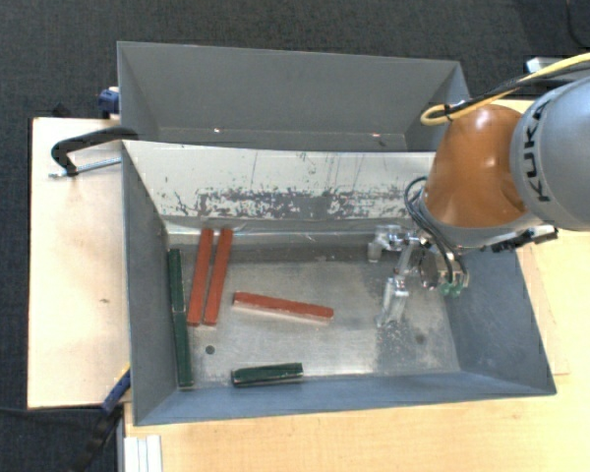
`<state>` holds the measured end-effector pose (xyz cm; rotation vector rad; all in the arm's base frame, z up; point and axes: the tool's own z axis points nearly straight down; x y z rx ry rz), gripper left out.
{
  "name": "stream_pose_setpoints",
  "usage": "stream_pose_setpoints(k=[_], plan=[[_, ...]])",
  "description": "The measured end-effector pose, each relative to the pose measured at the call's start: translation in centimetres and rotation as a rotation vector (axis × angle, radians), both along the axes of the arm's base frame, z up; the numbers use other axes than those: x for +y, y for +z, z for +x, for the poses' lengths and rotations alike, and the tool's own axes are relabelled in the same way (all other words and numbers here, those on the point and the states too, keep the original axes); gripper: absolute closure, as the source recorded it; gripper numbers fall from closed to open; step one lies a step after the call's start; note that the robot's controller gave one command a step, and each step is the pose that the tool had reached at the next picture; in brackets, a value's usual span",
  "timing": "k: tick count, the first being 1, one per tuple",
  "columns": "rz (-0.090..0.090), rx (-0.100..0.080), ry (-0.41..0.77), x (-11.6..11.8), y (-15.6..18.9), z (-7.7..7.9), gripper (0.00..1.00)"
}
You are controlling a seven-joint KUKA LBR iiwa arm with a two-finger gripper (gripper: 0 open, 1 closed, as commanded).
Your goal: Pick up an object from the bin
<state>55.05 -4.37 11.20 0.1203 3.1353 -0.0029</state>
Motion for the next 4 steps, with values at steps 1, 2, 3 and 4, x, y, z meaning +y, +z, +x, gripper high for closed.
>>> stream_pose_setpoints(k=[1, 2, 3, 4], plan=[[0.002, -0.002, 0.096, 4.5, -1.5, 1.9, 0.00], [0.003, -0.001, 0.125, 6.3, -2.0, 2.3, 0.00], [0.003, 0.003, 0.057, 11.5, -4.1, -2.3, 1.00], [0.003, 0.003, 0.057, 11.5, -4.1, -2.3, 1.00]])
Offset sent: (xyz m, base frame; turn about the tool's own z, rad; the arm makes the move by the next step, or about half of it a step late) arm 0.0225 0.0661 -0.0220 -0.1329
